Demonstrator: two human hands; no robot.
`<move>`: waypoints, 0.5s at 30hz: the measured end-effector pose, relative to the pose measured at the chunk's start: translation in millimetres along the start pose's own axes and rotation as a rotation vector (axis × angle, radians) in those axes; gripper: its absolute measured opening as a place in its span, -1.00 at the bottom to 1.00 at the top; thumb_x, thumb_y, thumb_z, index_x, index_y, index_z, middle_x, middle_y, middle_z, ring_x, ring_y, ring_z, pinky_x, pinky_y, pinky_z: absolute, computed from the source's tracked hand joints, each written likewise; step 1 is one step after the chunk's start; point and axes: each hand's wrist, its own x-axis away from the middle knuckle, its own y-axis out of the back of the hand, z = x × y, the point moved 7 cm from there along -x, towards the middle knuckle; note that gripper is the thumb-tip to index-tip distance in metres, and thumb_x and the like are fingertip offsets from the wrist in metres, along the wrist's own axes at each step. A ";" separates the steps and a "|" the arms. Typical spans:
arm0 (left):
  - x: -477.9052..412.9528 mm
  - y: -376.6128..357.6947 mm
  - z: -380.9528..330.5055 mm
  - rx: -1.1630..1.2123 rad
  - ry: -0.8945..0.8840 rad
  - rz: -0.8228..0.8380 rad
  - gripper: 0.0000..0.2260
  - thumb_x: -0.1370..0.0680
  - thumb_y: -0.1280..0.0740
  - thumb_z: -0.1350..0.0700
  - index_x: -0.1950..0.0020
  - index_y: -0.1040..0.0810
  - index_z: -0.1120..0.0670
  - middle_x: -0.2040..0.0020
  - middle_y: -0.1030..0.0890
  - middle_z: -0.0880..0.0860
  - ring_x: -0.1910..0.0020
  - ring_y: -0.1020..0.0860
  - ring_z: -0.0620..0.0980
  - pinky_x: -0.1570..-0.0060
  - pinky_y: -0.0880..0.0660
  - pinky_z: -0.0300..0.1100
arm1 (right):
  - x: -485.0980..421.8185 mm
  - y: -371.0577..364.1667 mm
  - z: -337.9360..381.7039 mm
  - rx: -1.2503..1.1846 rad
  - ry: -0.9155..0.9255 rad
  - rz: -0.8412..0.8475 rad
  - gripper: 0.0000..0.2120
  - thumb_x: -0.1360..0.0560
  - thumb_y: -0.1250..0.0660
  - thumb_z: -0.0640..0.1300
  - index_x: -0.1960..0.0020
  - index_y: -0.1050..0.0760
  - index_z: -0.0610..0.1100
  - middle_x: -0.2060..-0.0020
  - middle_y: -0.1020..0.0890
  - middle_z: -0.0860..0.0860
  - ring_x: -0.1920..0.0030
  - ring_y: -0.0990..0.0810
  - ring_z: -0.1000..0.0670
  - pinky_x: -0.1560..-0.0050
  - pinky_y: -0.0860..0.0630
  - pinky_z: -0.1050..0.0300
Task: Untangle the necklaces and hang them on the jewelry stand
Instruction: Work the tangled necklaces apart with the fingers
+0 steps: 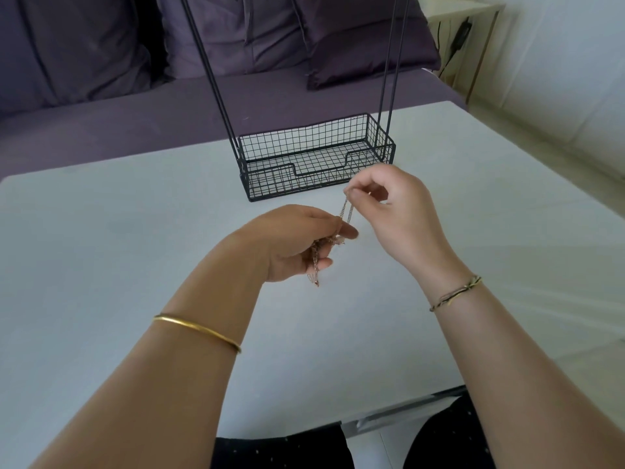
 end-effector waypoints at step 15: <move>-0.1 -11.3 10.3 -0.182 0.133 0.057 -0.78 -0.63 -0.18 0.23 0.07 -0.60 0.22 0.19 -0.56 0.08 0.41 -0.33 -0.11 0.32 -0.40 -0.30 | 6.2 6.3 -7.3 -0.151 -0.156 -0.024 -0.85 -0.59 -0.21 -0.14 0.12 -0.46 -0.18 0.27 -0.61 -0.04 0.38 -0.54 0.12 0.41 -0.40 0.40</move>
